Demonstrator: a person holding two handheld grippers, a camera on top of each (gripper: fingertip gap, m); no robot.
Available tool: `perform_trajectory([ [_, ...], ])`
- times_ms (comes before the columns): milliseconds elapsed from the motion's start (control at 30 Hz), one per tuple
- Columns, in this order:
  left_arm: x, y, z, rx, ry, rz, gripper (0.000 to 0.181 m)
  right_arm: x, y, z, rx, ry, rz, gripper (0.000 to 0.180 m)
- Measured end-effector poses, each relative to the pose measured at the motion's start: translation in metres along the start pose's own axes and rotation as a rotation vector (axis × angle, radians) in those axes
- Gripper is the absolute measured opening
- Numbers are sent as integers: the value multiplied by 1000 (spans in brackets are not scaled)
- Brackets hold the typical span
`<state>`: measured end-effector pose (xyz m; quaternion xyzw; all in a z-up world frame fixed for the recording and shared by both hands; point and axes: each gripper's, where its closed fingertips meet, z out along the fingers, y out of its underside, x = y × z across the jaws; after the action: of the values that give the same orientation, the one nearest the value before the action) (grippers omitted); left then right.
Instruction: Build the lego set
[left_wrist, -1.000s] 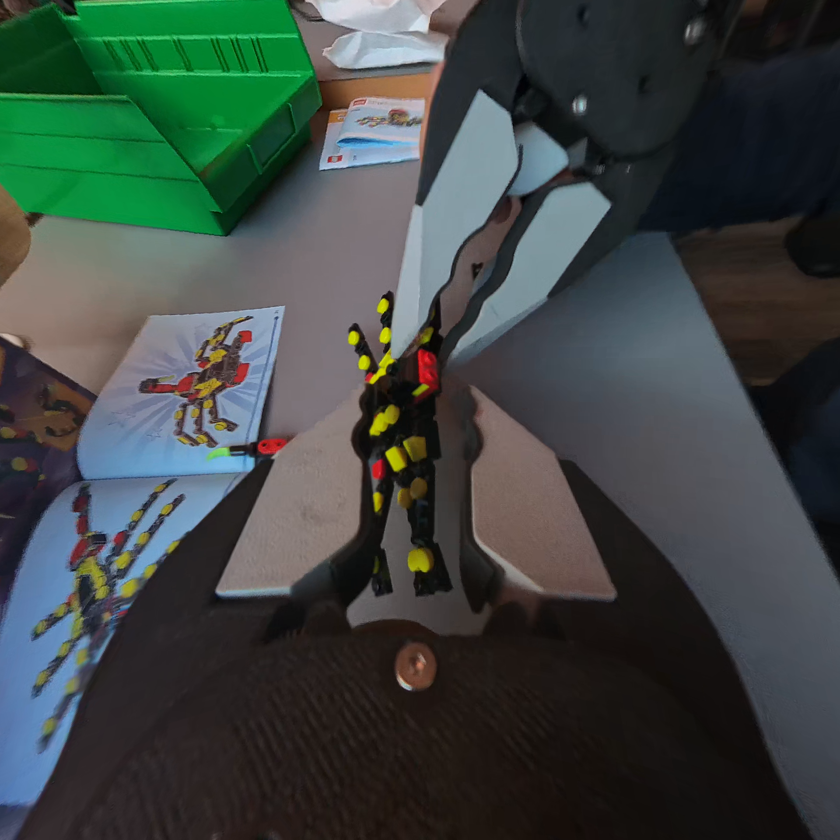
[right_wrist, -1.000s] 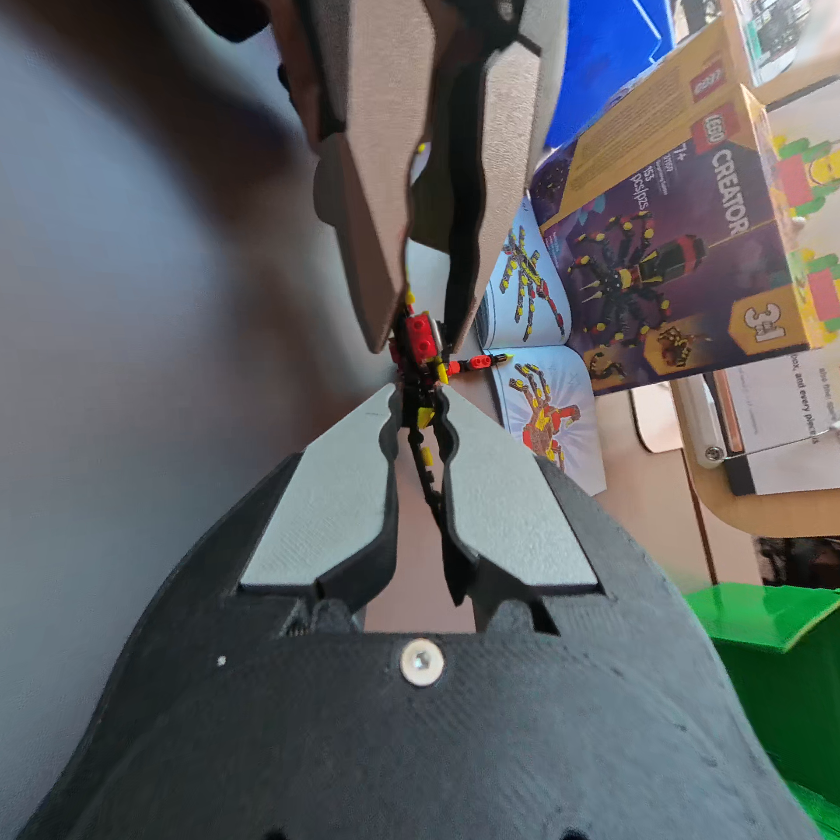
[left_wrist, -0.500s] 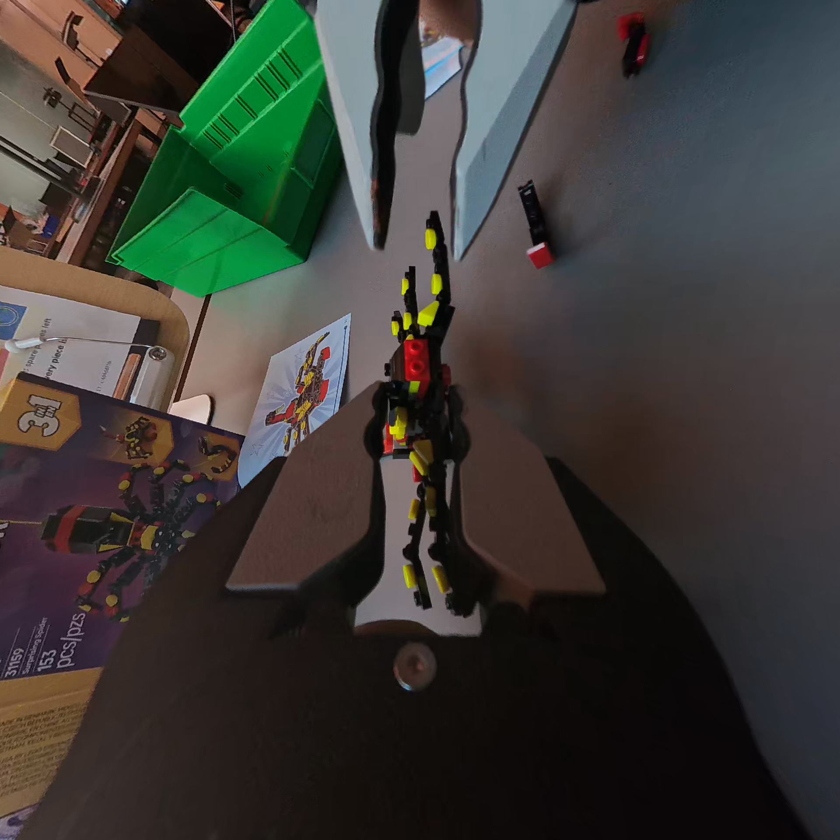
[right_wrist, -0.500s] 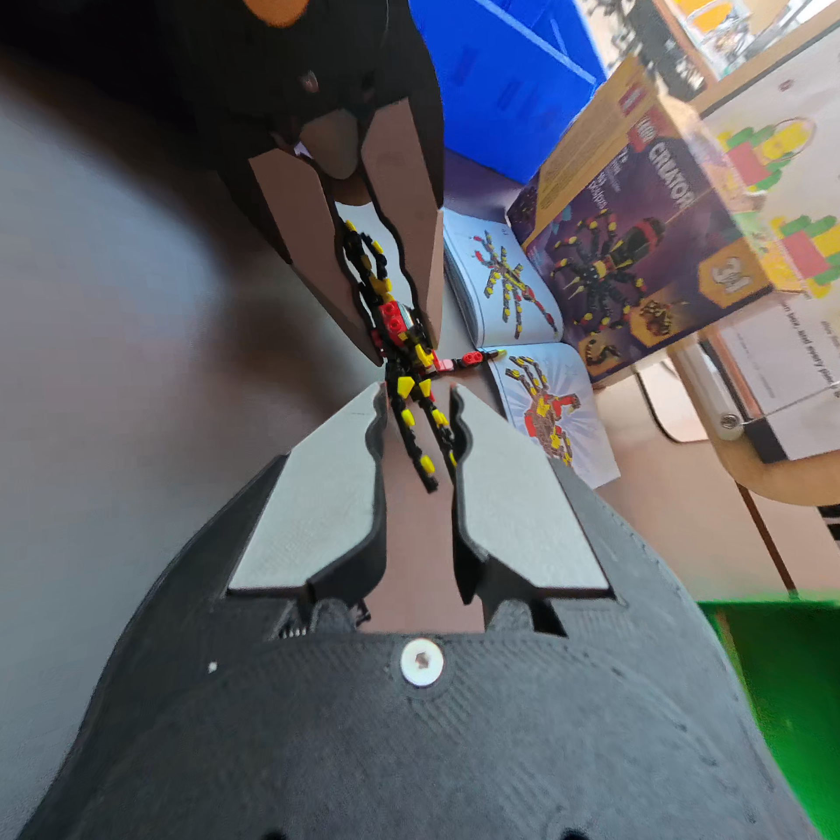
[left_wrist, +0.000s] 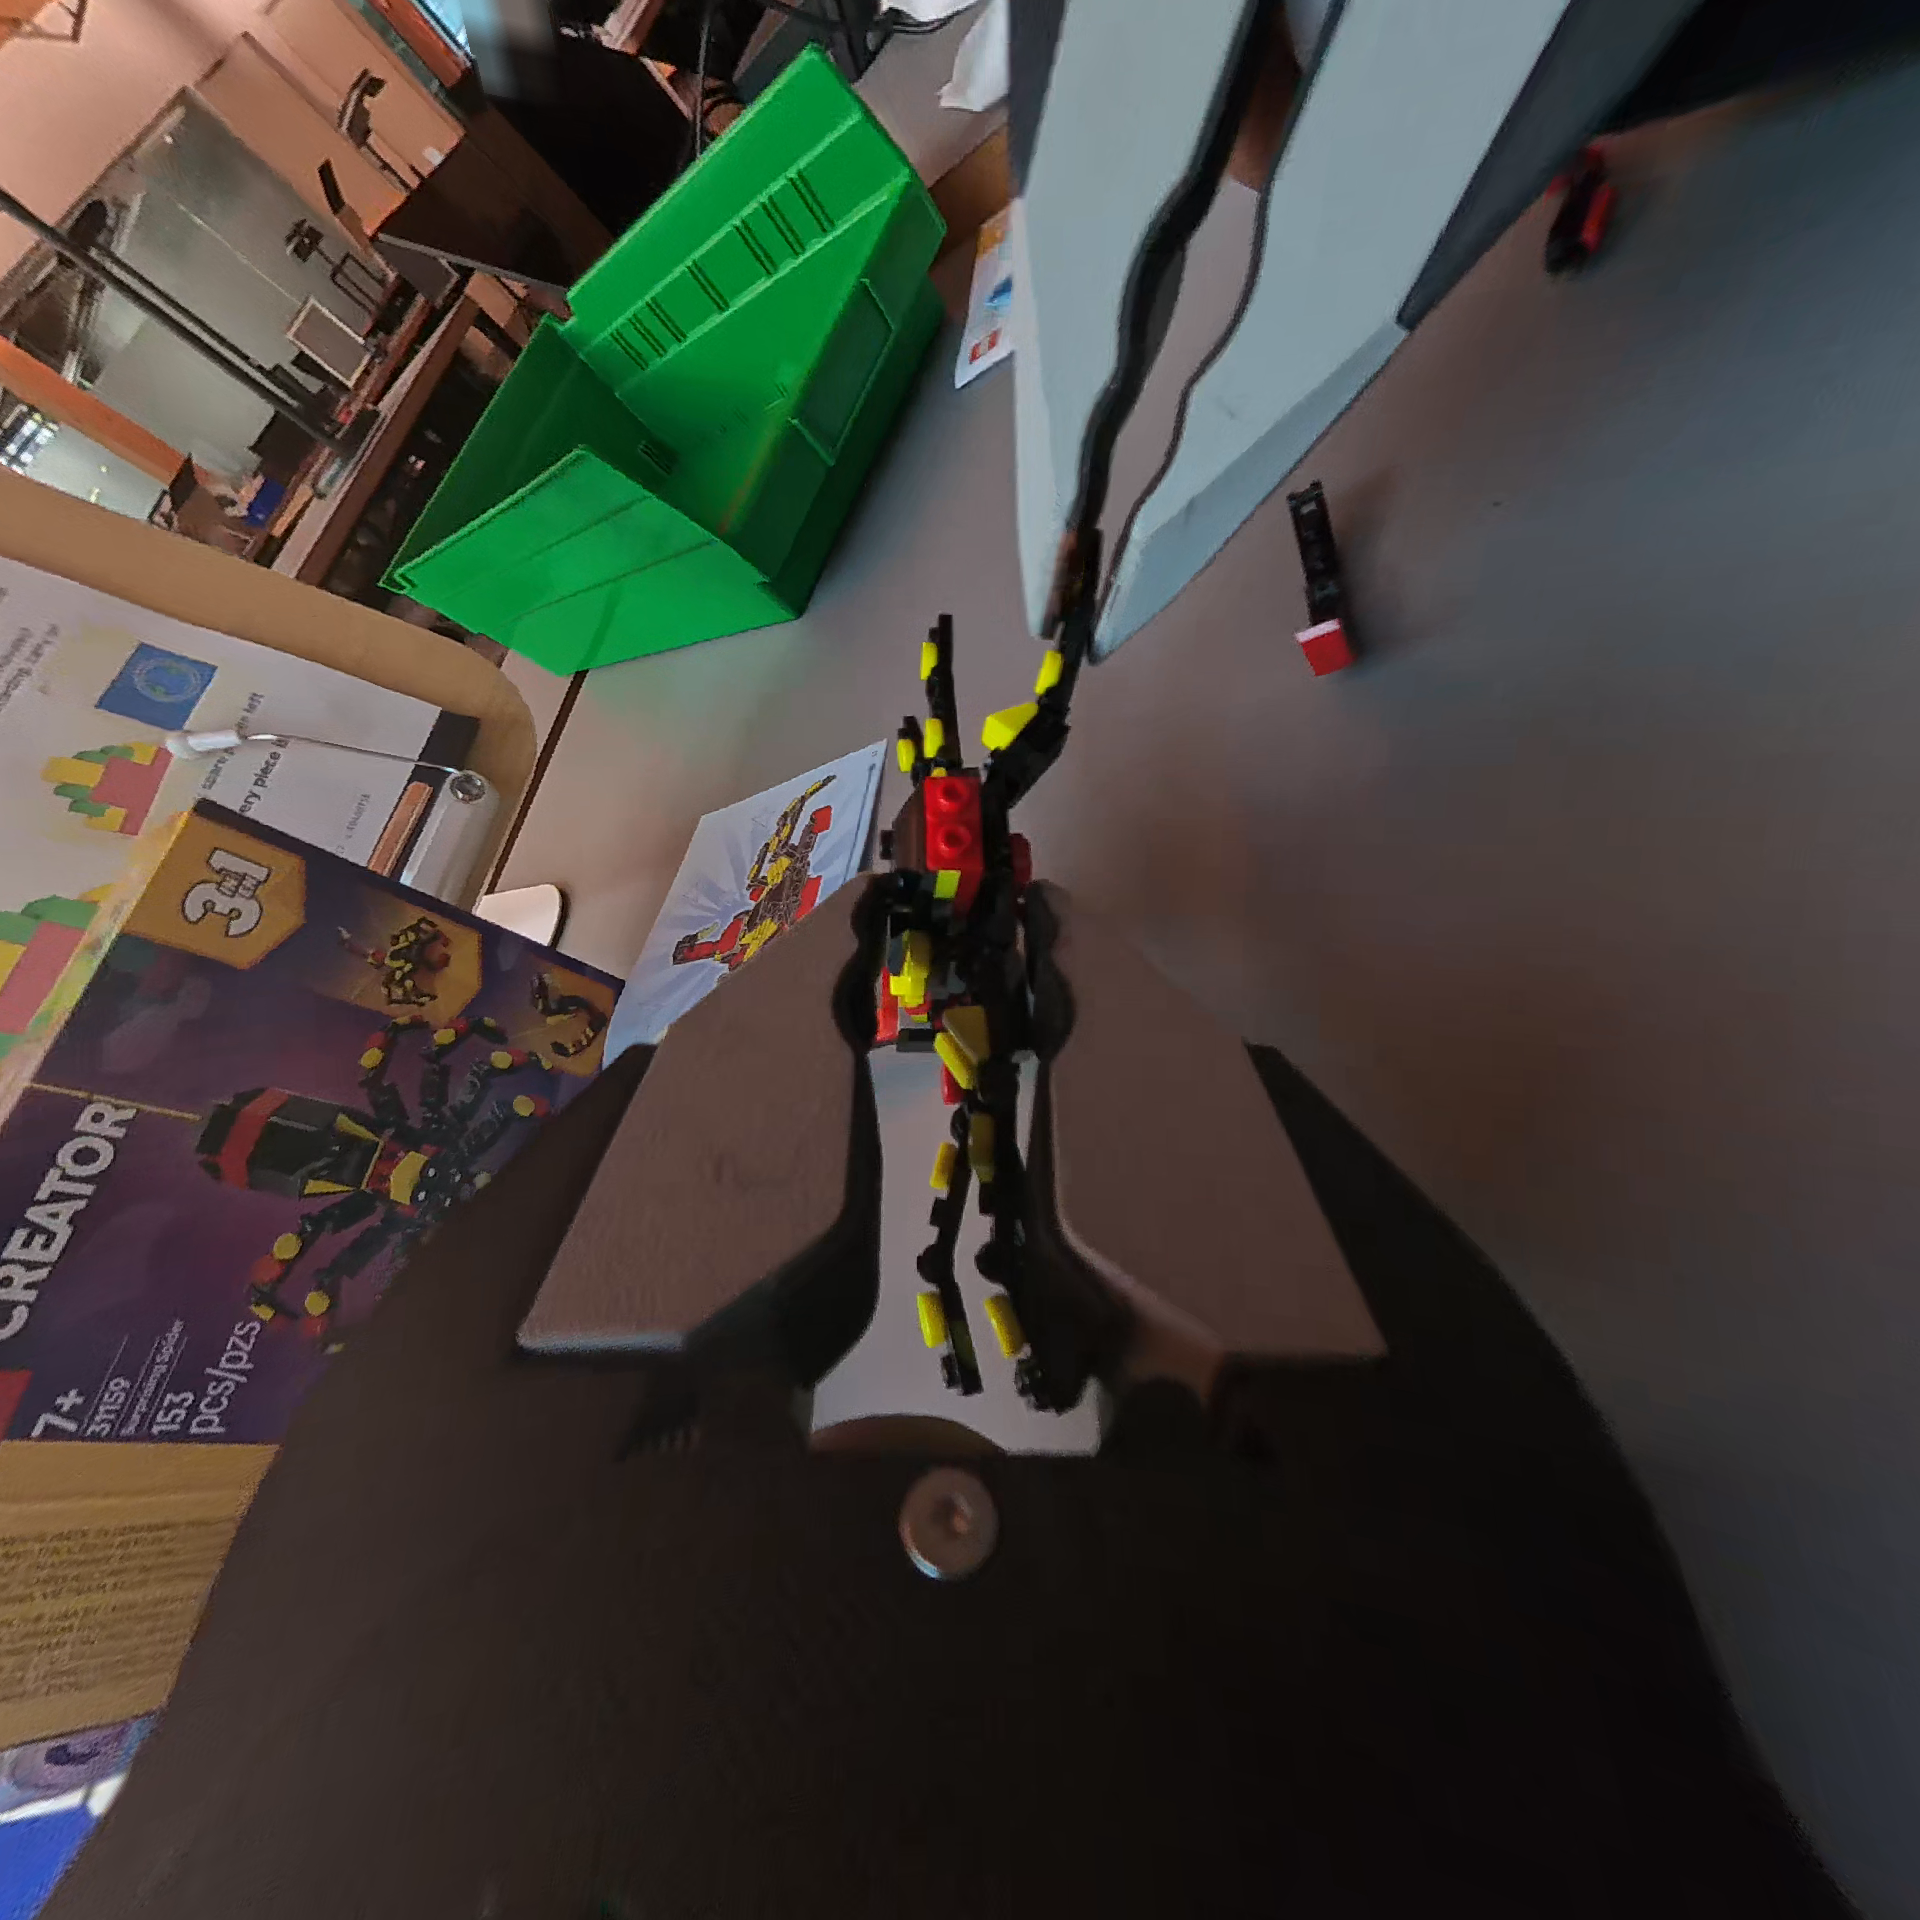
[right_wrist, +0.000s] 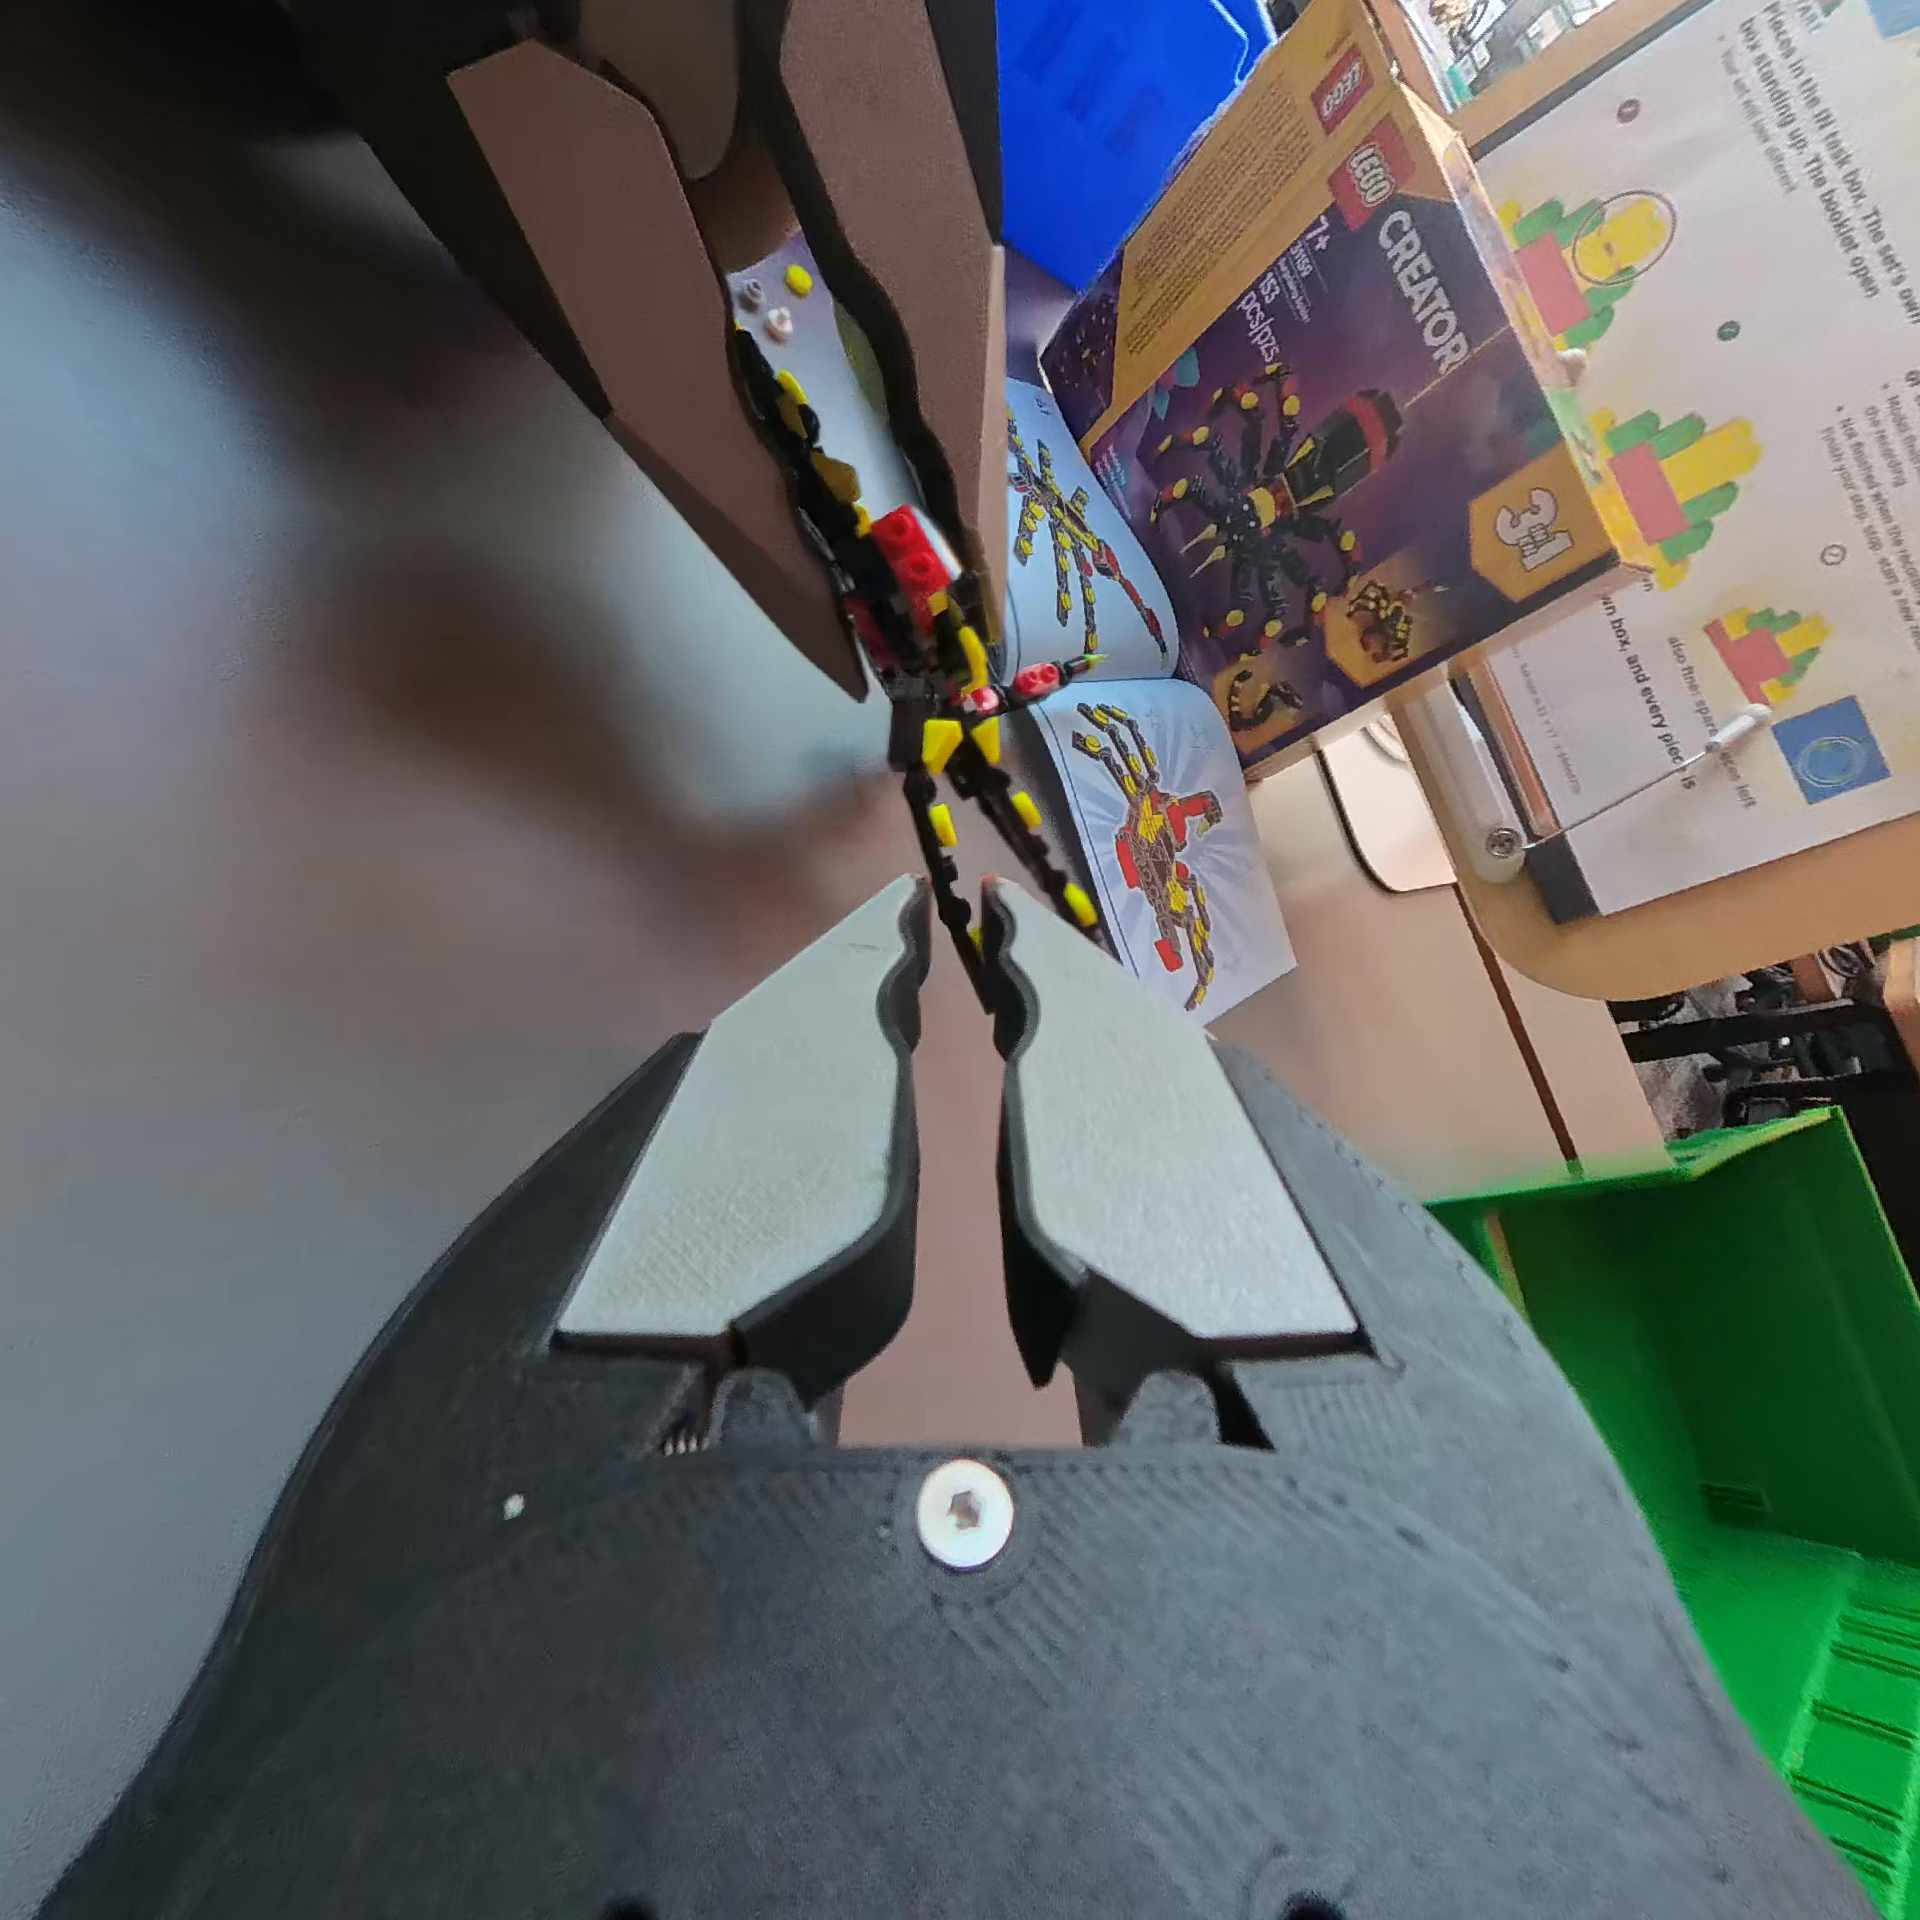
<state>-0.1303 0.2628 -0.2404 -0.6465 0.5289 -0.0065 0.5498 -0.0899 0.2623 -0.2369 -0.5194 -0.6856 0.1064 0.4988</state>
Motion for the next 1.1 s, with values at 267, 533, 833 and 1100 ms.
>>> perform_trajectory([
  [267,-5,6,3,-15,11,-127,25,-11,-1,18,-29,-13,-23,4],
  [533,-4,5,2,-18,-1,-69,24,-4,-12,5,32,-11,16,16],
  [833,-4,8,2,-37,-21,-27,24,-19,-6,-13,25,-89,-23,12],
  [1100,0,10,5,-65,-20,19,24,-35,44,-56,-116,-260,3,16],
])
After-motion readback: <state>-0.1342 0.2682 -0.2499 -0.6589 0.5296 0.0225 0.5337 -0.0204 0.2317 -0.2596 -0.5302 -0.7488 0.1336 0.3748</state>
